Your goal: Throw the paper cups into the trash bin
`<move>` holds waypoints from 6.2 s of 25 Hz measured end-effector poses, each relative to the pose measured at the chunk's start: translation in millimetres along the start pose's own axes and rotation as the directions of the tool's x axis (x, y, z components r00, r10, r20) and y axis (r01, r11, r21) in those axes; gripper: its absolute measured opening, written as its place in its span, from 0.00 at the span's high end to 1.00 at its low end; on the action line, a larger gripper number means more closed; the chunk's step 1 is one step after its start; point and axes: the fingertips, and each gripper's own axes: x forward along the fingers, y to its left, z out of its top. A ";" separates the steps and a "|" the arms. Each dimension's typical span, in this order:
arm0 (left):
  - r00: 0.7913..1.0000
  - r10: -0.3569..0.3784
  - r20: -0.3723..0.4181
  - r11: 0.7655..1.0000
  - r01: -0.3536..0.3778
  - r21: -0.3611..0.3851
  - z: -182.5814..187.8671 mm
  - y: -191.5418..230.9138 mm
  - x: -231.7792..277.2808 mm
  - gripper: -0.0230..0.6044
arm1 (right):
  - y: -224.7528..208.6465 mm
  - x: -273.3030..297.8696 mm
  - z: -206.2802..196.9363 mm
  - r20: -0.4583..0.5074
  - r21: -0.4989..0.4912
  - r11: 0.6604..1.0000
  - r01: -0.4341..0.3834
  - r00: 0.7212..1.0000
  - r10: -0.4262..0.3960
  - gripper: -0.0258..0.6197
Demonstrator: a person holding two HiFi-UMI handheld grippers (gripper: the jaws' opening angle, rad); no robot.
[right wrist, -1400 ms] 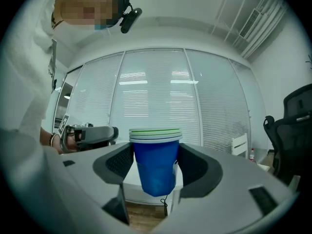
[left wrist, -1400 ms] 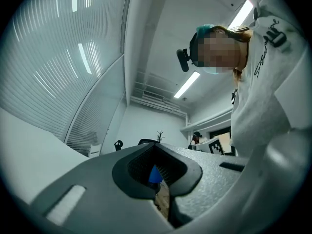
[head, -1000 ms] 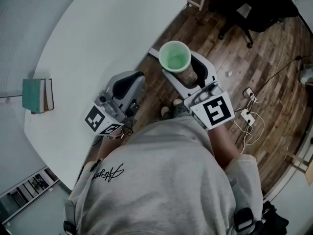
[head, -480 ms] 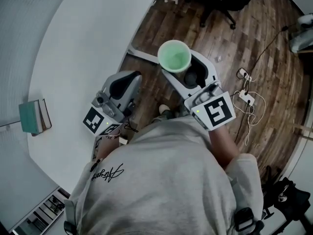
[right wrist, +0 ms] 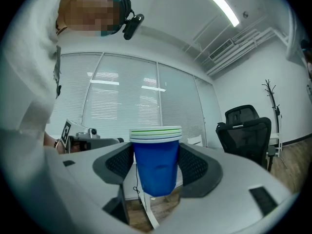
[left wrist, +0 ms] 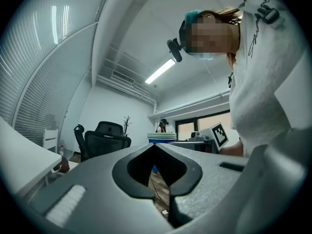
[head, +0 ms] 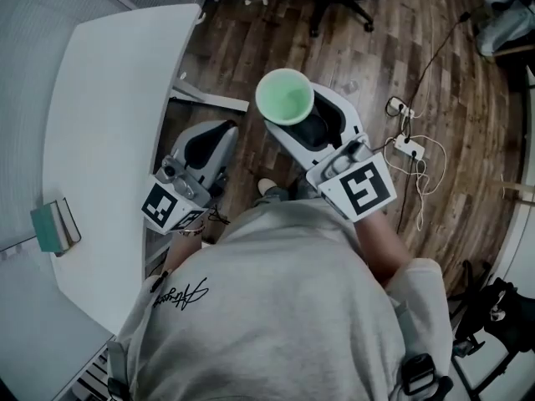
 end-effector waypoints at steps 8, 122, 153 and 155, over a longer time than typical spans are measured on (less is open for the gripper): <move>1.000 -0.029 -0.008 0.999 0.029 -0.029 -13.9 -19.0 65.6 0.96 | -51.2 -37.6 -3.9 -0.006 0.020 1.000 0.012 1.000 -0.012 0.52; 0.933 -0.171 -0.318 0.854 -0.021 -0.519 -458.5 66.3 67.5 0.96 | -148.5 -17.6 -661.7 -0.654 0.205 0.951 0.230 0.755 -0.041 0.52; 0.933 -0.169 -0.317 0.853 -0.022 -0.522 -470.6 68.0 67.6 0.96 | -135.9 -40.4 -791.5 -0.867 0.281 0.894 0.349 0.491 0.081 0.52; 0.932 -0.173 -0.317 0.855 -0.018 -0.518 -469.9 67.5 69.3 0.96 | -136.6 -38.6 -792.5 -0.875 0.273 0.895 0.354 0.478 0.078 0.52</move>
